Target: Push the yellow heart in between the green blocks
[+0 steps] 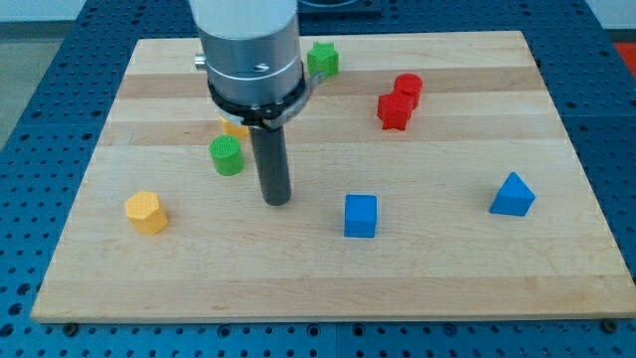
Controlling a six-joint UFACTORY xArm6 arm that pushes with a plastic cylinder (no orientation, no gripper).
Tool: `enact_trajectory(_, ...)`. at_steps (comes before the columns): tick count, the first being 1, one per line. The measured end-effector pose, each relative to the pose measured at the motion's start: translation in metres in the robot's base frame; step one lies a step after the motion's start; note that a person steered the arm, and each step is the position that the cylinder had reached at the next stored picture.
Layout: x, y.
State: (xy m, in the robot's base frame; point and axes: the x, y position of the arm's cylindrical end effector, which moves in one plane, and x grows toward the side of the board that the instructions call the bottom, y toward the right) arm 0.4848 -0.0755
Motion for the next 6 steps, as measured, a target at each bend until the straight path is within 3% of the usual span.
enact_trajectory(1,-0.019,-0.064)
enact_trajectory(3,-0.034,-0.118)
enact_trajectory(4,-0.077,-0.111)
enact_trajectory(6,-0.108,-0.013)
